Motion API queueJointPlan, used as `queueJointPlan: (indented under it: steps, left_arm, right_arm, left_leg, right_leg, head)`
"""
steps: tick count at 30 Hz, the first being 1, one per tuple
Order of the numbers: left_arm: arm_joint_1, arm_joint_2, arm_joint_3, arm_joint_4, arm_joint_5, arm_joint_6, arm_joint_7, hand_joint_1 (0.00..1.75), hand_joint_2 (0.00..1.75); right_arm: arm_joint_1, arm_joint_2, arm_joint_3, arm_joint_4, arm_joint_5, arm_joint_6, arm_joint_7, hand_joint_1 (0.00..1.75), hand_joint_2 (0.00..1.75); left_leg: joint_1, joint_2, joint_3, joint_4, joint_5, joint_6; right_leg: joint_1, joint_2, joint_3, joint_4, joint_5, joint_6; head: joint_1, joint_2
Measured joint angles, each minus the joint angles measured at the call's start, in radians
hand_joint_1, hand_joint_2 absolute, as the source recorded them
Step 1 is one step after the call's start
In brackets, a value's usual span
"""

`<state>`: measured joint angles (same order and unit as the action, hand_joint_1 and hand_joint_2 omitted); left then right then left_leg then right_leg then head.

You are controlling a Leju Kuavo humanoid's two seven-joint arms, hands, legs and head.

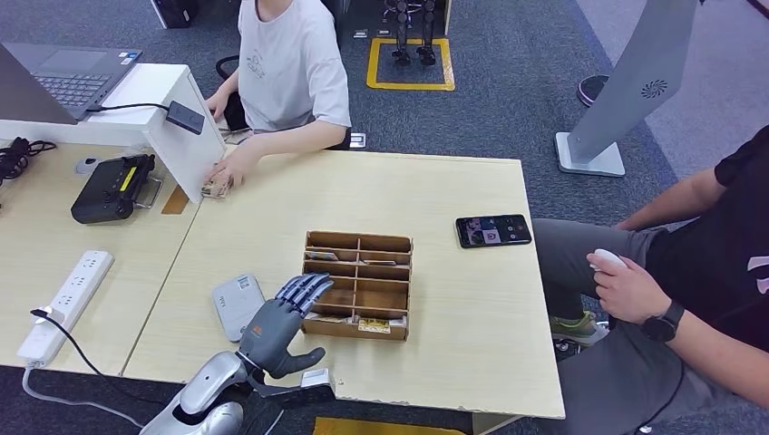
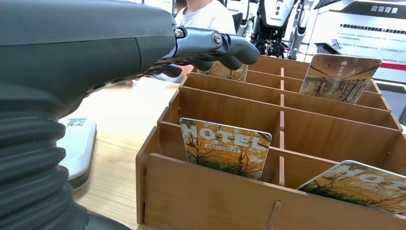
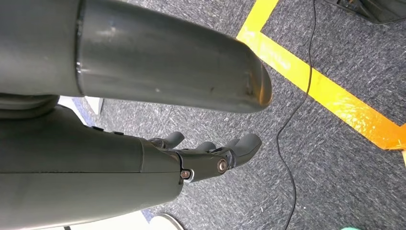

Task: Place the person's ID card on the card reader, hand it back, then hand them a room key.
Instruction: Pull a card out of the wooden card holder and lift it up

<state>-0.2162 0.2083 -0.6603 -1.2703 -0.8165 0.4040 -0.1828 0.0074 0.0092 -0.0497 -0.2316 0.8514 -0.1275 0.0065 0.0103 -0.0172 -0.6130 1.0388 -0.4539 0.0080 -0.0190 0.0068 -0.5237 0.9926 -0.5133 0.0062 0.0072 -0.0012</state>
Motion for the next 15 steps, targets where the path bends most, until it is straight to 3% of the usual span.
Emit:
queueJointPlan:
  steps: [15]
  left_arm:
    - [0.0,-0.002,0.0,-0.001,0.003,-0.009,-0.003,0.0,1.75]
  right_arm:
    - [0.005,0.0,0.015,0.0,-0.004,-0.013,0.0,0.0,0.0]
  left_leg:
    - [0.0,0.0,0.0,0.0,0.0,0.0]
  right_leg:
    - [0.0,0.0,0.0,0.0,0.0,0.0]
  head:
    - [0.0,0.0]
